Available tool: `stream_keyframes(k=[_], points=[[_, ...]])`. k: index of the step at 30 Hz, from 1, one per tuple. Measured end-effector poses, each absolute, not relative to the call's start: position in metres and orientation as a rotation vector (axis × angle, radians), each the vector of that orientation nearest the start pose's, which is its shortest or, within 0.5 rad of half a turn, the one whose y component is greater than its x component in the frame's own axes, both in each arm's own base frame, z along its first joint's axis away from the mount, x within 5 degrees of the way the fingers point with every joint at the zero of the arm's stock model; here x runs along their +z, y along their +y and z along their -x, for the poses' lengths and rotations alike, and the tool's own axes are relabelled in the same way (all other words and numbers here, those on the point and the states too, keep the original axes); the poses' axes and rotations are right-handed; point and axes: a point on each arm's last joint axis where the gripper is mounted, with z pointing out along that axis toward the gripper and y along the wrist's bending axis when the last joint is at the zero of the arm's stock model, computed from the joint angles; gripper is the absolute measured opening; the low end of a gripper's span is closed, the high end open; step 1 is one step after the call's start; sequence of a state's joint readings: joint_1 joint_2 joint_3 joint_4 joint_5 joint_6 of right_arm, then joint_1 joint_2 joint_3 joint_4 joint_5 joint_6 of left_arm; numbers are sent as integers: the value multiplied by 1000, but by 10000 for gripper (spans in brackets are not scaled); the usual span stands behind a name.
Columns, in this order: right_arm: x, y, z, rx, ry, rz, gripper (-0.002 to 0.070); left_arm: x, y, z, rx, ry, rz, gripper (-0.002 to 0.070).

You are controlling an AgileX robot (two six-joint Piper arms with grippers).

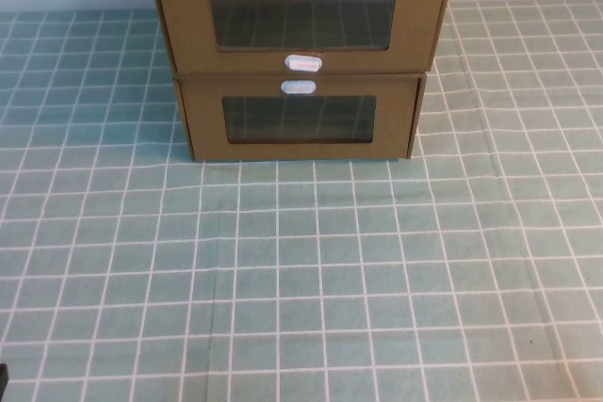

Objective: Open the shoe box
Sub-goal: 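Pull the top drawer of the cardboard box fully open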

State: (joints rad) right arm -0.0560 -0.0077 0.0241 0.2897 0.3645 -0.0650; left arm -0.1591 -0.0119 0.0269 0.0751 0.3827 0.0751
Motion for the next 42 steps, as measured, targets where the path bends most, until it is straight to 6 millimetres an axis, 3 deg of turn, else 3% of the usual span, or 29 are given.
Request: stream_keyframes(k=[30,36,42], points=[[176,6,-54,191,1818,-172,-13,173,-6,-53,14,1835,-262,-5],[191,1,-57,160,1645,-191,-13,189,-8,-56,2,1659,-246,-5],[220,-7,-54,105,1323,-222,-13,224,-10,-52,-21,1260,-209,-5]])
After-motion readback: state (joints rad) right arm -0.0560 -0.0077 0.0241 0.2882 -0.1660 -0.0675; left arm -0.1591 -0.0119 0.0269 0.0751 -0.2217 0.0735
